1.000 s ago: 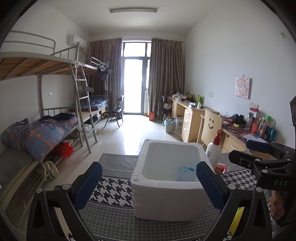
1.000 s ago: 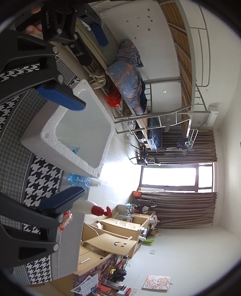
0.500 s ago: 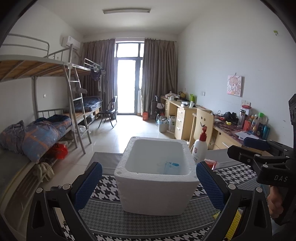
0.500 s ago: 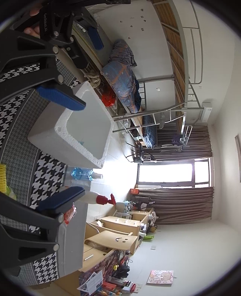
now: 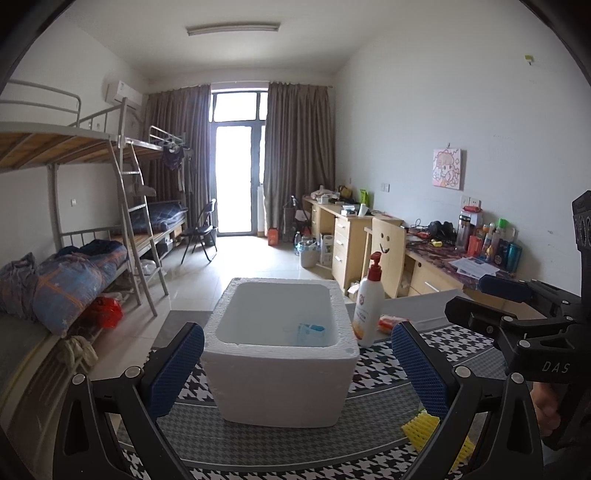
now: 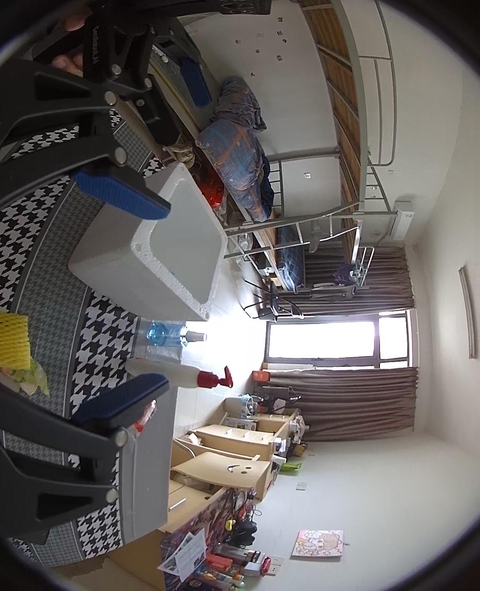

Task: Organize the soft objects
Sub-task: 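Move both tools back toward the yellow mesh sponge on the table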

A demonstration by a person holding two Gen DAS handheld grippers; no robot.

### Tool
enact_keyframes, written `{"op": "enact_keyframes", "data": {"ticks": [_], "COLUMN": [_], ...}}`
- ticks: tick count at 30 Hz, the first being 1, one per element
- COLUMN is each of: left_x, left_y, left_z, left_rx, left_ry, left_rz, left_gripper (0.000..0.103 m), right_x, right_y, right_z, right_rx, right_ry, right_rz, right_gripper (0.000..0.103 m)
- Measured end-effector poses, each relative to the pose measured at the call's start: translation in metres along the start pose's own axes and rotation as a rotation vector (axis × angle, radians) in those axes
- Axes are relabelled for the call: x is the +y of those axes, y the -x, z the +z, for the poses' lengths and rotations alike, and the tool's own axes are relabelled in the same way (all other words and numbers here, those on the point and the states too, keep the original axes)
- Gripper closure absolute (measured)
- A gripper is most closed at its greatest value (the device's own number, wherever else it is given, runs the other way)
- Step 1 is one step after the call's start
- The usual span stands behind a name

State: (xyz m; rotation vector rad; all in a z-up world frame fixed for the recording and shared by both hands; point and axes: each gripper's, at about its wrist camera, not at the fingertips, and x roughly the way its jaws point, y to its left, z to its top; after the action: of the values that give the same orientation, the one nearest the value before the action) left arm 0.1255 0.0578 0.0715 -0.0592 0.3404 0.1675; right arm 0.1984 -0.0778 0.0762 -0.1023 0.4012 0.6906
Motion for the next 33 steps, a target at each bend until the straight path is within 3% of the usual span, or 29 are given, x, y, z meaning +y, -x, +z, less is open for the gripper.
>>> {"op": "enact_keyframes", "data": {"ticks": [33], "left_x": [-0.037], "left_y": [0.013], "left_z": [-0.021], "left_rx": [-0.011], "left_ry": [-0.017], "left_rz": [-0.116], "left_gripper": [0.001], "right_x": [-0.024], "right_y": [0.051], "right_z": [-0.046], "right_rx": [-0.045], "right_ry": [-0.038], "right_rz": [-0.089], "right_gripper": [0.014]}}
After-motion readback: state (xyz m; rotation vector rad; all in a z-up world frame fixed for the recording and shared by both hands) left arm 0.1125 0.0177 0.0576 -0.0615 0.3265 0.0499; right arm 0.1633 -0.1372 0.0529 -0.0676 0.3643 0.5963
